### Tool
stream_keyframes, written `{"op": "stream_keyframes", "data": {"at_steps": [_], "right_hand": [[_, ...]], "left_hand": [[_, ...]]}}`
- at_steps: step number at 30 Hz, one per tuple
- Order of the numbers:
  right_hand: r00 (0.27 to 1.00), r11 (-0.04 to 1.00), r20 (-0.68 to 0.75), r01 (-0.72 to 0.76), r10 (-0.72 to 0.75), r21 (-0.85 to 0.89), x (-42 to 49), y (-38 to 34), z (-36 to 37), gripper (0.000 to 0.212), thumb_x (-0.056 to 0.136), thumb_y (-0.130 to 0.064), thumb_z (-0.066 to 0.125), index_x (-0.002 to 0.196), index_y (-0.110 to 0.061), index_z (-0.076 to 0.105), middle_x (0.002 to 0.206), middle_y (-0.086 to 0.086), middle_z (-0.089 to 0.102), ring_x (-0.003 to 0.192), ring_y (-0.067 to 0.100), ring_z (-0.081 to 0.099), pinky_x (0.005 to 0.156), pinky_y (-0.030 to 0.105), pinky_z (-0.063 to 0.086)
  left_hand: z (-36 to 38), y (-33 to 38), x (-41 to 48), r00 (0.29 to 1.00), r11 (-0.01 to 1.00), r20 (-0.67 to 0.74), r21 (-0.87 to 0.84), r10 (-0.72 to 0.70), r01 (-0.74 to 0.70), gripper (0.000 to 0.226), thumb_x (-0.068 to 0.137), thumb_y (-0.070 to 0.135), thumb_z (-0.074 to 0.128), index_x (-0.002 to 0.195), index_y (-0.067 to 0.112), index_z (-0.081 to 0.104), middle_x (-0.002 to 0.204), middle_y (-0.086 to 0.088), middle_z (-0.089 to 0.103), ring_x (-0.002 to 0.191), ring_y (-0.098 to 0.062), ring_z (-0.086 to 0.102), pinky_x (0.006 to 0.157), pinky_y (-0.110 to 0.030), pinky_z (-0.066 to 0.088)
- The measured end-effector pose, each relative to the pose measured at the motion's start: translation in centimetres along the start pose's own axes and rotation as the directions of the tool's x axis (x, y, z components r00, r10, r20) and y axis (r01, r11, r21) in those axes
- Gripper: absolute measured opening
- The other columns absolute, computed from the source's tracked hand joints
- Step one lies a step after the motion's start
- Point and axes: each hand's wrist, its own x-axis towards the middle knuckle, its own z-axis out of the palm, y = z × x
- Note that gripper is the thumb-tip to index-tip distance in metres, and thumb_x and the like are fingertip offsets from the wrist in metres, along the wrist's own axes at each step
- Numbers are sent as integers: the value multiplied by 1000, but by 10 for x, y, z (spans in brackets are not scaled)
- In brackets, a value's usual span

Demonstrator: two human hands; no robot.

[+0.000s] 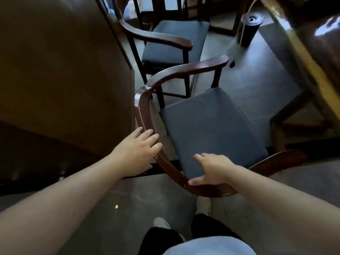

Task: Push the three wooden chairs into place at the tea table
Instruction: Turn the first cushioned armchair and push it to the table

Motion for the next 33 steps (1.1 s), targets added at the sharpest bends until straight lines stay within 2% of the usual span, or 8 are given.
{"op": "stream_keyframes", "data": {"at_steps": [6,11,15,19,21,25,29,33], "right_hand": [[985,996,150,-92,88,18,22,-21,41,85,63,-86,57,121,-23,50,114,2,62,107,28,59,81,39,48],[958,960,189,-244,216,138,33,-45,48,39,68,-50,68,96,-24,61,94,0,68,91,26,63,74,34,52],[944,933,148,-318,295,170,31,-53,49,27,62,-41,66,84,-25,61,80,-4,66,78,20,63,70,35,54],[936,924,76,-352,344,151,30,-60,55,29,60,-44,56,83,-26,60,79,-5,66,80,23,65,69,33,52],[937,923,58,-350,345,158,30,-60,59,27,61,-41,55,83,-27,61,77,-6,65,77,23,65,71,34,54],[944,930,41,-330,327,161,28,-55,55,22,63,-39,56,81,-28,61,75,-7,65,74,22,64,71,35,54],[941,924,36,-338,337,180,21,-51,46,20,64,-38,57,82,-28,61,74,-8,63,71,19,63,71,35,55],[931,910,20,-361,364,205,28,-54,47,19,64,-36,58,81,-28,61,74,-8,63,70,19,63,68,34,54]], "left_hand": [[30,-41,17,988,989,32,-24,150,-149,59,87,33,60,138,21,34,150,-15,35,141,-36,19,113,-55,6],[40,-81,42,916,923,-120,4,382,-384,35,86,23,53,121,19,55,118,-9,63,117,-34,52,110,-55,26],[35,-95,72,890,891,-64,-26,451,-453,24,87,29,56,111,24,55,100,3,65,90,-24,61,83,-42,49],[31,-106,93,784,784,-15,6,621,-621,13,89,32,54,100,29,60,90,10,63,78,-18,62,59,-29,39],[32,-107,97,752,752,32,4,658,-659,13,90,31,53,101,28,60,91,9,64,80,-19,62,59,-29,33],[25,-106,103,754,761,112,-29,647,-648,15,91,30,50,104,26,58,95,6,65,84,-21,61,63,-31,38],[14,-105,106,756,760,89,-17,648,-649,14,90,30,53,102,27,58,93,8,65,83,-17,60,62,-29,33],[18,-113,112,755,761,132,5,642,-648,18,91,29,49,107,26,55,99,7,65,86,-20,62,70,-34,49]]}}
